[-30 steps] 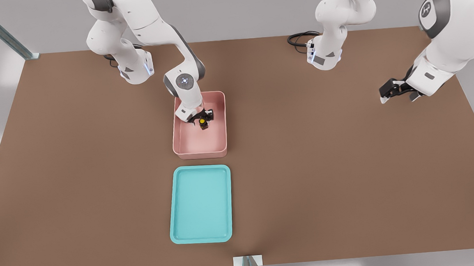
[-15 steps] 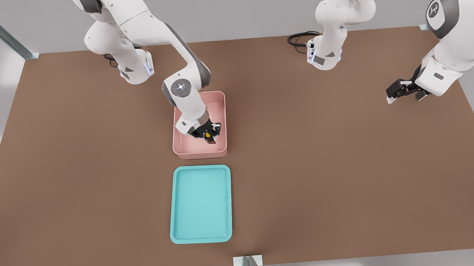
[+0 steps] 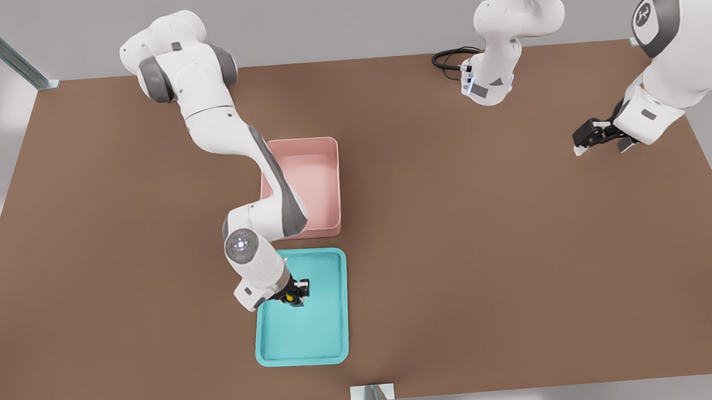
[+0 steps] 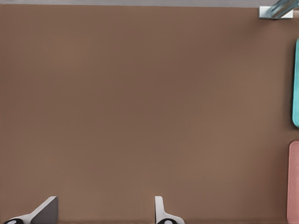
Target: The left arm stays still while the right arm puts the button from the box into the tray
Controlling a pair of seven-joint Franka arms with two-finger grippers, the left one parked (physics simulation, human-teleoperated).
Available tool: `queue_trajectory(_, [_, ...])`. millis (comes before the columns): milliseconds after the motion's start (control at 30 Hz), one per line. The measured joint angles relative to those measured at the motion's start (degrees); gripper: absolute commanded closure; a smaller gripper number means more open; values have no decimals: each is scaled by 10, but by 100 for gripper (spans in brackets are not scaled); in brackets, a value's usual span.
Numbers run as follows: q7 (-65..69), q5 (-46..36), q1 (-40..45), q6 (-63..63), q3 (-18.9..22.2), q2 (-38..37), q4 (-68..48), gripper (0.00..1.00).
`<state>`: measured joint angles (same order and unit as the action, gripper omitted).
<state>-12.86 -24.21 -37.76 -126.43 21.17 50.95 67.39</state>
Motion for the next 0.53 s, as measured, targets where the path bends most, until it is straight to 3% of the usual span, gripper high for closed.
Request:
queue_trajectory(100, [25, 16, -9, 31, 4, -34, -2, 0])
queue_trajectory(200, [40, 97, -15, 153, 8, -239, 42, 0])
queue_trajectory(267, [47, 133, -6, 230, 11, -316, 73, 0])
queue_trajectory(533, [80, 178, 138, 434, 13, -379, 58, 0])
